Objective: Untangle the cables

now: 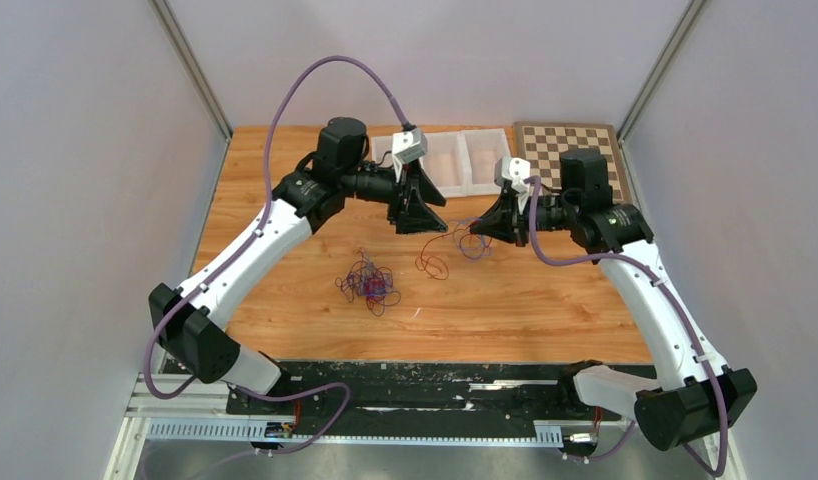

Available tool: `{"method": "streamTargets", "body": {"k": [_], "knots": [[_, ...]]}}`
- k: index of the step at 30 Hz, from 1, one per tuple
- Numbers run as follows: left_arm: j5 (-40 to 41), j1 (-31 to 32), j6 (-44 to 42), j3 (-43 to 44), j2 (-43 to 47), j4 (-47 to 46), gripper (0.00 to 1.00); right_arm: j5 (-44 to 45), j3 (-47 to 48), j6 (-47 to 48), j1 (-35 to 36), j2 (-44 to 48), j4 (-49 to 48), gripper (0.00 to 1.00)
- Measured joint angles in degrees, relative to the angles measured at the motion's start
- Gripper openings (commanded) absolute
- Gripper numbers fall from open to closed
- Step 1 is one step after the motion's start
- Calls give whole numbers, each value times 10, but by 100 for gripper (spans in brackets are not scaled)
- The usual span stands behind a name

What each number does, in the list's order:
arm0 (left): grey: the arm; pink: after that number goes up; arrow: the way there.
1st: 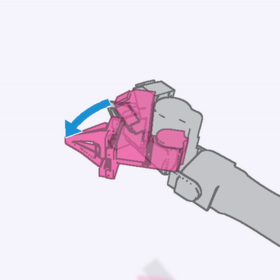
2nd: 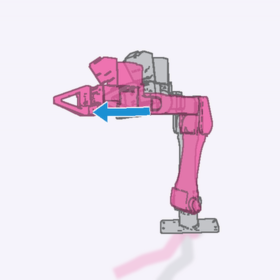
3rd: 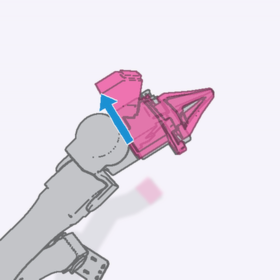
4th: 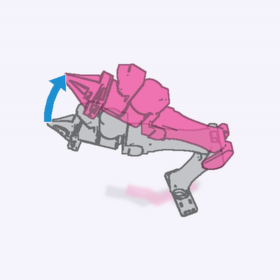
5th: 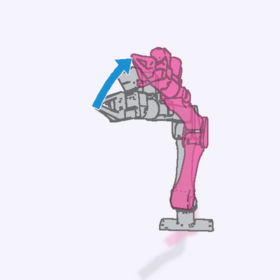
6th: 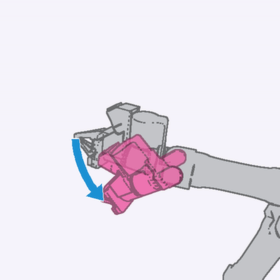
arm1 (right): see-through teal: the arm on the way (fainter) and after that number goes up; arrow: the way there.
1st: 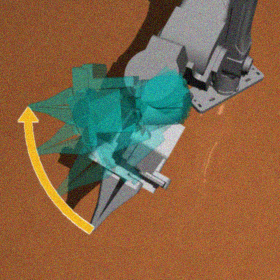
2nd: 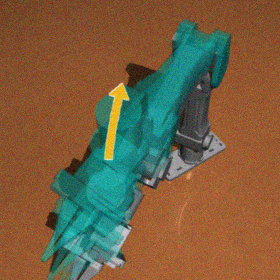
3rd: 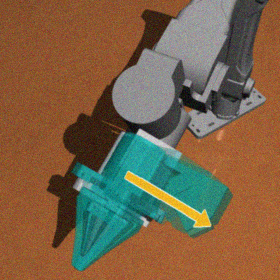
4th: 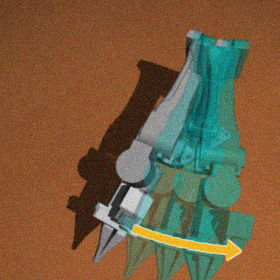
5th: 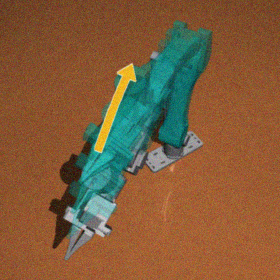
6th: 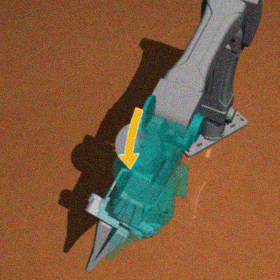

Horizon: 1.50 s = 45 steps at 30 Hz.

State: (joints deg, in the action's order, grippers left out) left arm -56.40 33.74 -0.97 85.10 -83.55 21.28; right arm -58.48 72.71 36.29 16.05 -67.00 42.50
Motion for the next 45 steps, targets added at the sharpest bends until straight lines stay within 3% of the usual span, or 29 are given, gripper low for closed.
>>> {"method": "streamTargets", "body": {"k": [4,6,9,10,12,13,17,19,22,24,30,35,39,45], "knots": [[7,30,15,9,-19,-7,72,11,0,-2,18,0,-10,2],[16,42,21,9,-28,-7,64,16,0,-2,23,0,-16,3],[24,53,28,14,-47,-5,38,24,0,-2,27,0,-22,4],[25,55,33,16,-52,-4,23,27,0,-3,28,0,-24,6],[26,56,34,20,-63,-2,4,36,0,-3,30,0,-28,8],[26,56,37,20,-64,0,1,40,0,-3,30,0,-29,9],[28,55,37,23,-66,-2,0,75,-12,-6,30,6,-32,25],[32,56,36,23,-66,-4,0,101,-23,-7,29,12,-25,44],[41,56,25,23,-69,-4,0,121,-41,-7,14,24,6,89],[43,56,5,33,-81,4,0,126,-52,-8,-9,38,39,99],[43,56,-71,46,-101,78,0,99,-48,-44,-79,67,95,100],[23,40,-63,44,-71,76,0,42,-26,-80,-164,54,104,100],[-2,29,-60,46,-34,58,0,10,-27,-109,-198,-2,89,100],[-23,30,-87,58,-20,63,0,-13,-37,-217,-175,-133,11,100]]}}
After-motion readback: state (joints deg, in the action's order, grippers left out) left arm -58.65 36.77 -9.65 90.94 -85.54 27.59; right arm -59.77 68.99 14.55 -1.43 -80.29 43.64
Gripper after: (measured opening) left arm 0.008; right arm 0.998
